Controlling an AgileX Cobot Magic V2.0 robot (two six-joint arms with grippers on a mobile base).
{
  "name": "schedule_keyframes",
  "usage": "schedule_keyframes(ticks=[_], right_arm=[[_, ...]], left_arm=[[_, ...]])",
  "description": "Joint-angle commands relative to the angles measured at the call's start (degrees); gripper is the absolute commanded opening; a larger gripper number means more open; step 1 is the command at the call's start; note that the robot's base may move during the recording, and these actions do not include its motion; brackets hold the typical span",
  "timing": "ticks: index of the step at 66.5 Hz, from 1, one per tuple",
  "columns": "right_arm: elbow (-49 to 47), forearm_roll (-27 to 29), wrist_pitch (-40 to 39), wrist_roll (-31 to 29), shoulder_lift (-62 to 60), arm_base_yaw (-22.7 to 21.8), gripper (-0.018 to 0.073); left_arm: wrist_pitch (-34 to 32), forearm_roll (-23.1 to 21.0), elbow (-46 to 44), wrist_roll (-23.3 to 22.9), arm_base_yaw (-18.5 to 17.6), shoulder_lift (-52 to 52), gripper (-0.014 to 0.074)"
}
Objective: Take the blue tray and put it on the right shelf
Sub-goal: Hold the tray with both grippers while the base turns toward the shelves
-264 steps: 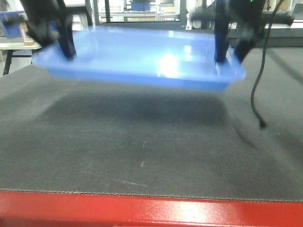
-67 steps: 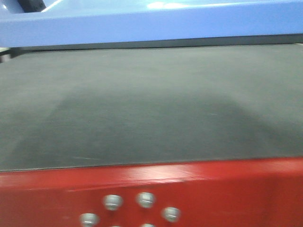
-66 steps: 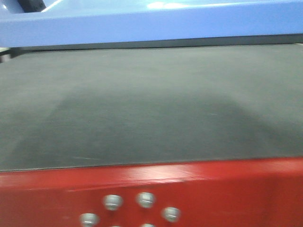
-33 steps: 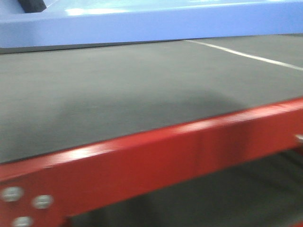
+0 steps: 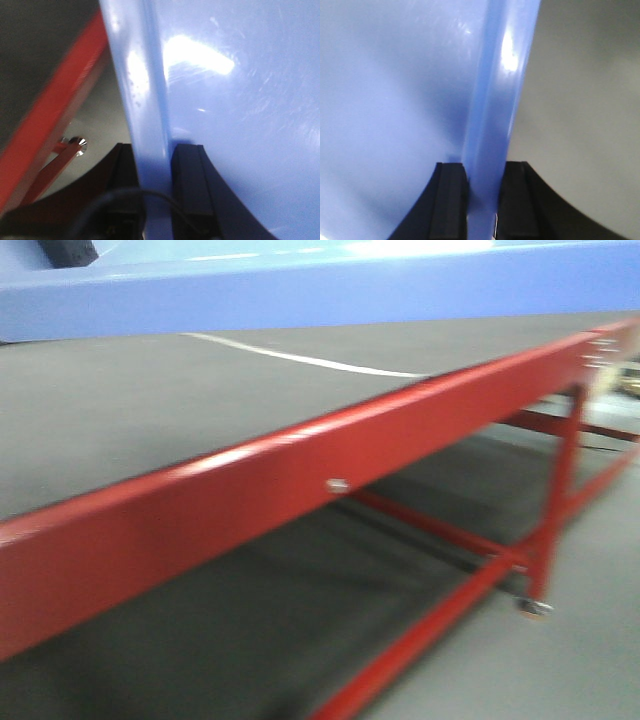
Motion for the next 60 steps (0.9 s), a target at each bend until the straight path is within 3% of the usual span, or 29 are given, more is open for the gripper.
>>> schedule_keyframes(ticks=[1, 60], right_arm=[[-1.8, -1.1, -5.1, -1.2, -1.8, 0.0, 0.0056], [-1.8, -1.1, -5.1, -1.2, -1.8, 0.0, 0.0056]], left_arm=[[6.0, 0.4, -1.0, 3.1, -1.0, -1.7, -0.0048], [6.0, 0.4, -1.0, 3.1, -1.0, -1.7, -0.0048]])
